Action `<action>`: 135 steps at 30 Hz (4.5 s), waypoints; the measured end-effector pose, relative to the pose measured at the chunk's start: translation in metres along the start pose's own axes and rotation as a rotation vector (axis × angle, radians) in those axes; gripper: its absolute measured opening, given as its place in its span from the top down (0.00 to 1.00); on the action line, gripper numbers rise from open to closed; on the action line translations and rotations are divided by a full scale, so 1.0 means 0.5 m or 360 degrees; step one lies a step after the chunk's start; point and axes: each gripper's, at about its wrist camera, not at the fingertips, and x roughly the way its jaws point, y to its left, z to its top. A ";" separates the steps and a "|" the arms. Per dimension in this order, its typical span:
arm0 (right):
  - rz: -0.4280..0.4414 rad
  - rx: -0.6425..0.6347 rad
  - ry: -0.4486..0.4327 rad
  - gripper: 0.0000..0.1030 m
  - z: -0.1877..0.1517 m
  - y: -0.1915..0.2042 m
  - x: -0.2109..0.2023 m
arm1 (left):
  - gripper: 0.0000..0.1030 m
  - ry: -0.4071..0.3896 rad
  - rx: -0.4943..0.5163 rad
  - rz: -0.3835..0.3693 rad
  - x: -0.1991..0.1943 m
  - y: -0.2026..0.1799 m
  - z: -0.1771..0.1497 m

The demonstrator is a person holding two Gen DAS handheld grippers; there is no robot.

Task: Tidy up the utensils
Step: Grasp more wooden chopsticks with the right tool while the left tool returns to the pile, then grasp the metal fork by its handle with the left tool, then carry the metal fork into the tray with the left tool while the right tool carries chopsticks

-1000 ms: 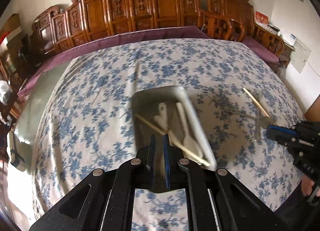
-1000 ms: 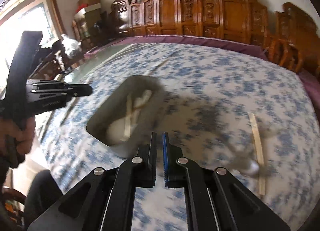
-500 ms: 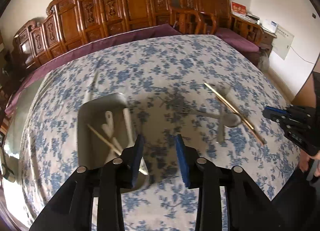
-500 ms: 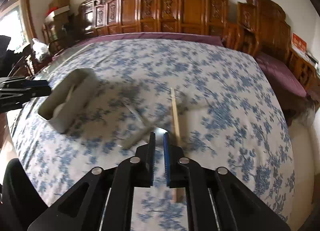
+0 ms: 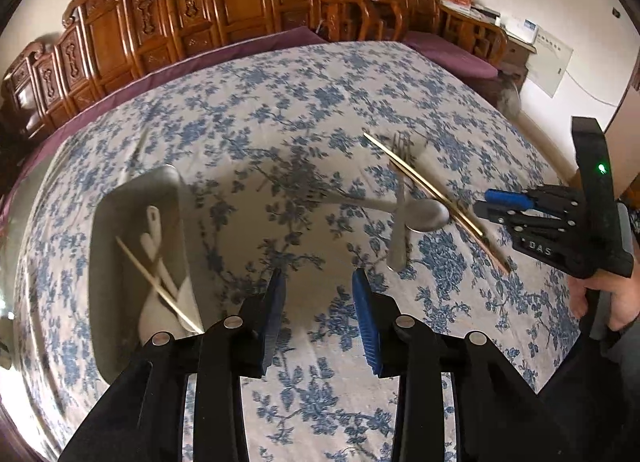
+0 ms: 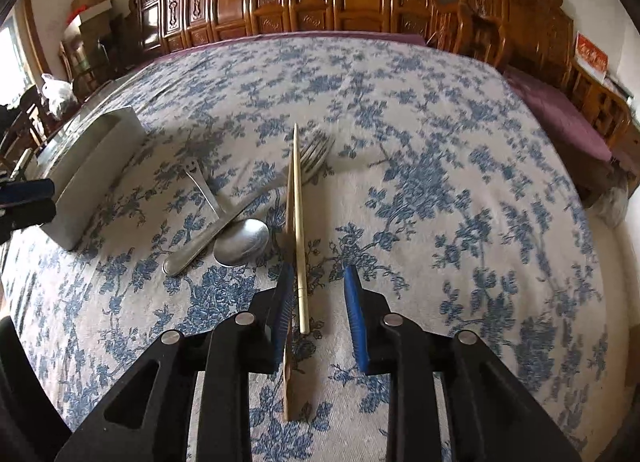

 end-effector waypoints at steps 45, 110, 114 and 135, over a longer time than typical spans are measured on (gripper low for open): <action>-0.0117 -0.0009 0.0043 0.94 0.019 -0.058 0.044 | 0.70 0.0149 0.0050 -0.0097 0.190 -0.120 0.102; 0.0097 -0.0155 -0.0141 0.94 0.019 0.120 -0.062 | 0.94 -0.0122 0.0077 0.0058 -0.038 -0.004 0.106; 0.0111 -0.0178 -0.0158 0.94 0.025 0.142 -0.074 | 0.94 -0.0127 0.0062 0.0090 -0.052 0.027 0.096; 0.0249 -0.0278 -0.0194 0.94 0.083 0.293 -0.080 | 0.94 -0.0009 -0.0127 0.0271 -0.016 0.249 0.045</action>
